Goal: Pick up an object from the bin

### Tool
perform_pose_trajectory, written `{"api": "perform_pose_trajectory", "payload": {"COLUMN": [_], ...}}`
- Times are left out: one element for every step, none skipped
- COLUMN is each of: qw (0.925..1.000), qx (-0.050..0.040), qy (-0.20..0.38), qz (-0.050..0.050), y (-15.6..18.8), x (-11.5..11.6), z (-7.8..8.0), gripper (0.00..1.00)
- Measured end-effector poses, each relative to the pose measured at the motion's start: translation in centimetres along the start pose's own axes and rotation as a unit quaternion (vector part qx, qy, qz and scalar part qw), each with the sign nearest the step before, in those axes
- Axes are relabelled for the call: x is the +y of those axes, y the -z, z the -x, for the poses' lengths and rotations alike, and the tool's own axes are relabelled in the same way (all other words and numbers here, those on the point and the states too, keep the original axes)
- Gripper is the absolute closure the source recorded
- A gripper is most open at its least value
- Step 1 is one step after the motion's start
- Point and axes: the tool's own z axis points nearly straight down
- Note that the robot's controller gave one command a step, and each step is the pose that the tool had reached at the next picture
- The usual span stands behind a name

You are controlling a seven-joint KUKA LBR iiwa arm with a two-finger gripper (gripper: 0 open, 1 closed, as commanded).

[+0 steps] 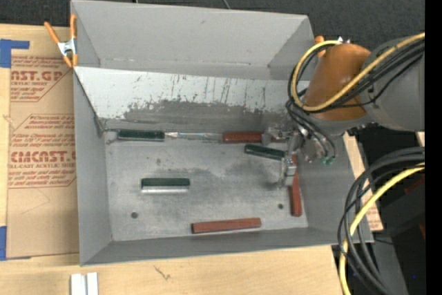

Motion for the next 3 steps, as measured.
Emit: {"api": "perform_pose_trajectory", "payload": {"qw": [1.0000,1.0000,0.9993], "qx": [-0.0003,-0.0003,-0.0005], "qy": [0.000,0.000,0.037], "qz": [0.000,0.000,0.000], "y": [0.0,0.0,12.7], "x": [0.0,0.0,0.3], "z": [0.0,0.0,0.4], "gripper": [1.00,1.00,1.00]}}
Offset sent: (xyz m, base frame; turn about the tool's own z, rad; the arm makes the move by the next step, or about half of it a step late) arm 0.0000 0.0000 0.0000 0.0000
